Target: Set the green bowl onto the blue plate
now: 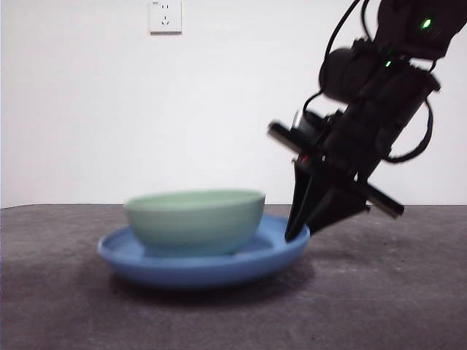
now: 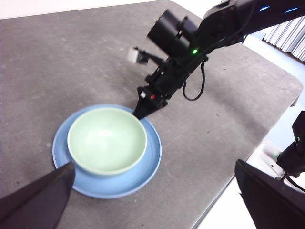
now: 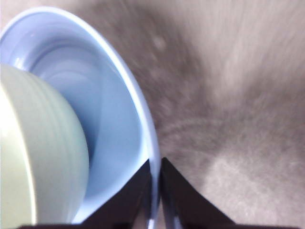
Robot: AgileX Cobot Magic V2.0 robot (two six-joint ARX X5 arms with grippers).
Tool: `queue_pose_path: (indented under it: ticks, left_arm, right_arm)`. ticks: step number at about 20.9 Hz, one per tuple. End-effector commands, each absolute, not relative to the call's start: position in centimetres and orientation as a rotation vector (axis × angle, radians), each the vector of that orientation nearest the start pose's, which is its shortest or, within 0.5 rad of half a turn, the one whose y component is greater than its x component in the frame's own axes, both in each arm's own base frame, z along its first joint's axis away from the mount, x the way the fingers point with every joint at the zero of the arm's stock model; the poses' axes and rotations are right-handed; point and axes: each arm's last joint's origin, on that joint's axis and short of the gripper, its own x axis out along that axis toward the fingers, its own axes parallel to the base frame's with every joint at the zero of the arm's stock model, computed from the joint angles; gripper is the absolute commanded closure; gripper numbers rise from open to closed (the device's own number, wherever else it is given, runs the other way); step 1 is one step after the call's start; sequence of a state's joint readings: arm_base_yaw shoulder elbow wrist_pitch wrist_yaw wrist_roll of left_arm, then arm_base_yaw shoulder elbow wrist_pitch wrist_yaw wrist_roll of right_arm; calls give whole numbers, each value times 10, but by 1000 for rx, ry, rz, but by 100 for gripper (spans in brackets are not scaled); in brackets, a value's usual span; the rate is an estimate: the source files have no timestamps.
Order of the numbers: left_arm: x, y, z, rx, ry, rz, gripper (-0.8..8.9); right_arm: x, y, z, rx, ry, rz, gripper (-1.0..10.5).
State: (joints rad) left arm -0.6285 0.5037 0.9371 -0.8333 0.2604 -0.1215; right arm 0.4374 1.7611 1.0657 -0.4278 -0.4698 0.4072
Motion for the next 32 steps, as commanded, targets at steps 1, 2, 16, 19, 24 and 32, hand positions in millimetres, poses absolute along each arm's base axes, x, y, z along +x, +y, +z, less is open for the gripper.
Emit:
queue_pose_path:
  ticks: [1,2,16,19,24,32]
  left_arm:
    - [56,-50,354,-33,445,-856,188]
    - [56,-50,353,-34,445,-855,188]
    - [56,-50,353,-33,445,-856,188]
    - [56,-50,354,-33,444,-856,188]
    - [56,-50,354,-33,444,-856,188]
    - [56,-50,354,-34,444,-856,188]
  right_arm:
    - [304,162,160,345,1311,539,938]
    - [304,162,159,335,1311,538,938]
    - [292,152,224,304,1163,610,657]
    - [271,141,257,284,1114,631,548]
    - [222,119,306,197,1021,614,512]
    - [156,92,344,68,908,618,511]
